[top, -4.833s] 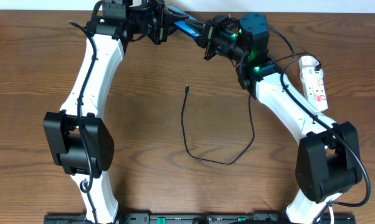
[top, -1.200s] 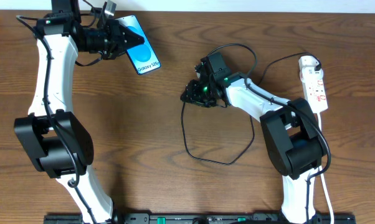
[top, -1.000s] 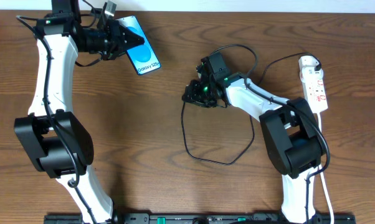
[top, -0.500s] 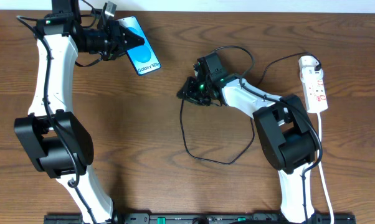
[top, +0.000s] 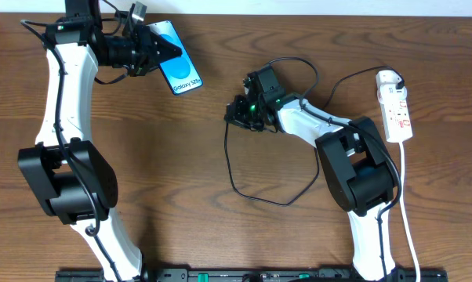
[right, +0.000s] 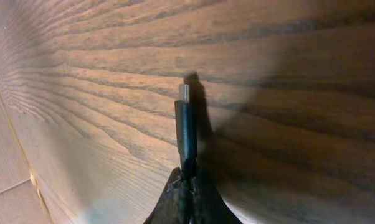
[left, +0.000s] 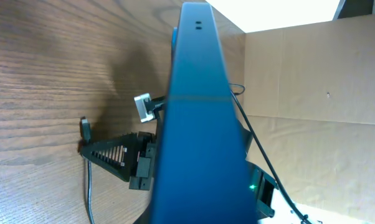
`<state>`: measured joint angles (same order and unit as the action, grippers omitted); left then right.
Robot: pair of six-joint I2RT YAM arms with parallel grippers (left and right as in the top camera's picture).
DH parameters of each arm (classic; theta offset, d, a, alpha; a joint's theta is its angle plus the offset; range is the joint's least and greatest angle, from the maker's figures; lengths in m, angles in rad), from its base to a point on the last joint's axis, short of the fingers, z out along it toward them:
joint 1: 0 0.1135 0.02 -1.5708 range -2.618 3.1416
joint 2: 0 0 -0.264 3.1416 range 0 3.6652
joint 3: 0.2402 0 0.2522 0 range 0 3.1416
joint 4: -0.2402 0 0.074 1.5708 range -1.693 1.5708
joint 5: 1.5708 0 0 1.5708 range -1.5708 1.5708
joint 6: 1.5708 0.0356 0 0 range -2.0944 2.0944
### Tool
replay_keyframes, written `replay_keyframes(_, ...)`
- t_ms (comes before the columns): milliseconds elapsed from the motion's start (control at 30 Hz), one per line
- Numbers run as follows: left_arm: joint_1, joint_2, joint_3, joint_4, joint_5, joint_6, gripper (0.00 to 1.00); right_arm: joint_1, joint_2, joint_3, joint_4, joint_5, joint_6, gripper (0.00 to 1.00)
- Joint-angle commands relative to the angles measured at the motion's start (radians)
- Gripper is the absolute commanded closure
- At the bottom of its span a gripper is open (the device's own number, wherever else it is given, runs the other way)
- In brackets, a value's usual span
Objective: Plug charger to phone and switch on socket
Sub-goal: 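Lower the right gripper and grasp the black cable's USB-C end, then lift the cable end with the right gripper toward the held phone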
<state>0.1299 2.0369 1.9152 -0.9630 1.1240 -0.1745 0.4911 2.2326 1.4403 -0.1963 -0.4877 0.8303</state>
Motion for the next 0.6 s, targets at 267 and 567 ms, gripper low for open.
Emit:
replay_keyframes(267,0.002,-0.013,0.011,-0.027,0.043,0.025,0.92,-0.11,0.075,-0.029,-0.006,-0.111,-0.2,0.99)
replay_keyframes(567,0.002,-0.013,0.011,-0.027,0.044,0.024,0.93,-0.229,0.022,-0.029,0.061,-0.701,-0.473,0.99)
